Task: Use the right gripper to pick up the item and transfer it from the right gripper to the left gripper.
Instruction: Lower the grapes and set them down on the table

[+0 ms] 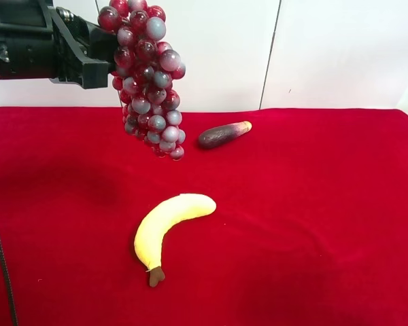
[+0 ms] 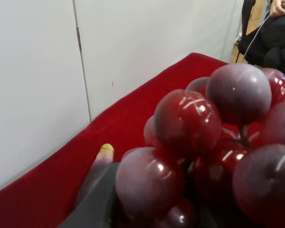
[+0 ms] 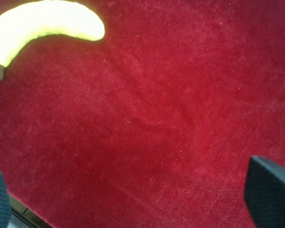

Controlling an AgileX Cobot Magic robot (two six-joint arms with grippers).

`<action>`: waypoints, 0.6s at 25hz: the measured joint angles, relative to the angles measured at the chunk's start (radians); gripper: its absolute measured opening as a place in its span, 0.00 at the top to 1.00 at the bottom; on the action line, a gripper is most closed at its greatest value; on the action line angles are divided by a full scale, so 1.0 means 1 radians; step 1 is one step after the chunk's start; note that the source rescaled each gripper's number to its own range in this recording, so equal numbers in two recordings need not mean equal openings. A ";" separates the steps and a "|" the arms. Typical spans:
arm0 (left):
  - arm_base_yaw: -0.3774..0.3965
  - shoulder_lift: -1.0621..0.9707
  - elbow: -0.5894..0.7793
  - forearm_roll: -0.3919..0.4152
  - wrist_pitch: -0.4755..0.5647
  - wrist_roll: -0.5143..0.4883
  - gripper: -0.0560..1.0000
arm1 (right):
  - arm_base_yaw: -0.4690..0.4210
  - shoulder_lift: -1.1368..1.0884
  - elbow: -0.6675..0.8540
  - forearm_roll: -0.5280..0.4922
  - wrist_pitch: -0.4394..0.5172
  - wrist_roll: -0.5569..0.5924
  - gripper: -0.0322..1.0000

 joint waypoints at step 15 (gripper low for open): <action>0.000 0.000 0.000 0.000 -0.005 0.000 0.71 | -0.400 -0.040 0.002 0.000 -0.005 0.000 0.04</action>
